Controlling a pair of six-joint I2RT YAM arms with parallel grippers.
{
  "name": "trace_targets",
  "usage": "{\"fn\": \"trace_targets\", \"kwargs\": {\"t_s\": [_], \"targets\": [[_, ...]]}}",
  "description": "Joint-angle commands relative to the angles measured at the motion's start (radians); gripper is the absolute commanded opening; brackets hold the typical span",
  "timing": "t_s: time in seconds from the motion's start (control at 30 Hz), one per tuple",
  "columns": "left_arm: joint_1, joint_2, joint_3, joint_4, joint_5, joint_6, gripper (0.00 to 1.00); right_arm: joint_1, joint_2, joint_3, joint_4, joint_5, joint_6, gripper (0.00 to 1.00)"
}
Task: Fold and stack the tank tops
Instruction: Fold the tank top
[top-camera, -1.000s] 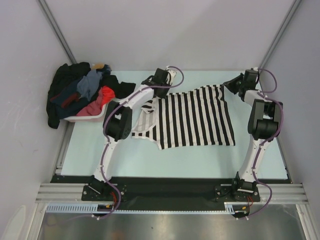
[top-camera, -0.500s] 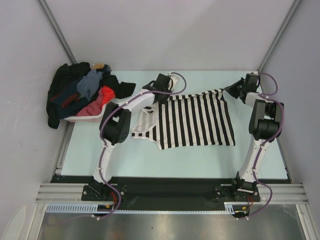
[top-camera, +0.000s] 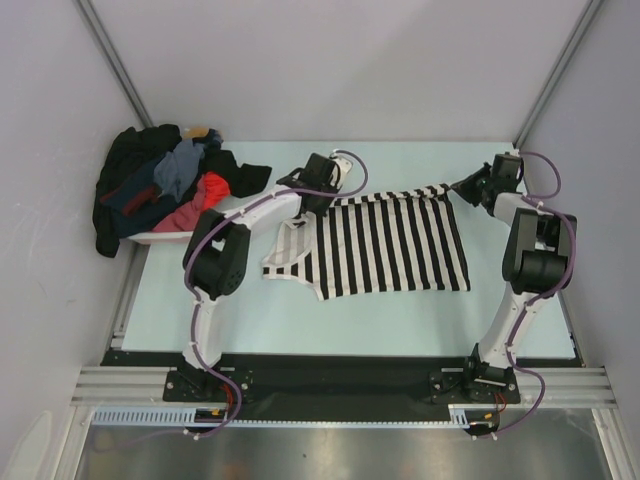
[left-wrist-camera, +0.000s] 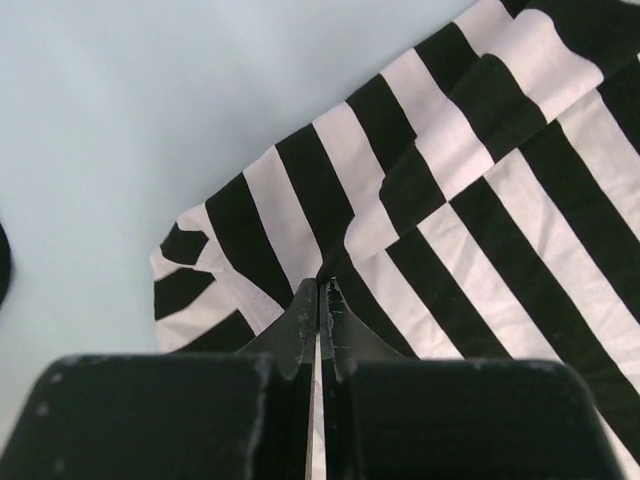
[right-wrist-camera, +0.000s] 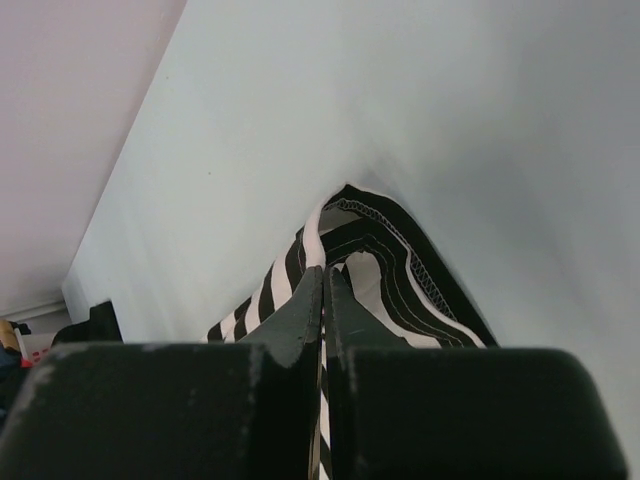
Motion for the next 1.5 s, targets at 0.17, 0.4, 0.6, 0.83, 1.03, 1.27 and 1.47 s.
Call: {"fn": "trace_targets", "kwargs": {"t_s": [0.17, 0.4, 0.6, 0.83, 1.03, 1.27, 1.47], "targets": [[-0.026, -0.114, -0.091, 0.024, 0.001, -0.031, 0.0, -0.012, -0.098, -0.082, 0.025, 0.042, -0.005, 0.0], [-0.052, -0.128, -0.131, 0.012, -0.009, -0.047, 0.0, -0.03, -0.12, -0.145, 0.037, 0.042, 0.015, 0.0], [-0.058, -0.148, -0.177, 0.019, -0.01, -0.06, 0.0, -0.033, -0.141, -0.187, 0.051, 0.049, 0.015, 0.0], [-0.069, -0.148, -0.219, 0.031, -0.016, -0.073, 0.0, -0.033, -0.169, -0.26, 0.088, 0.055, 0.019, 0.0], [-0.078, -0.138, -0.231, 0.033, -0.018, -0.087, 0.0, -0.035, -0.166, -0.29, 0.092, 0.072, 0.015, 0.0], [-0.088, -0.135, -0.26, 0.059, -0.016, -0.111, 0.14, -0.035, -0.164, -0.305, 0.063, 0.128, 0.013, 0.0], [-0.088, -0.169, -0.306, 0.096, -0.024, -0.123, 0.48, -0.035, -0.176, -0.323, 0.042, 0.18, 0.015, 0.14]]}}
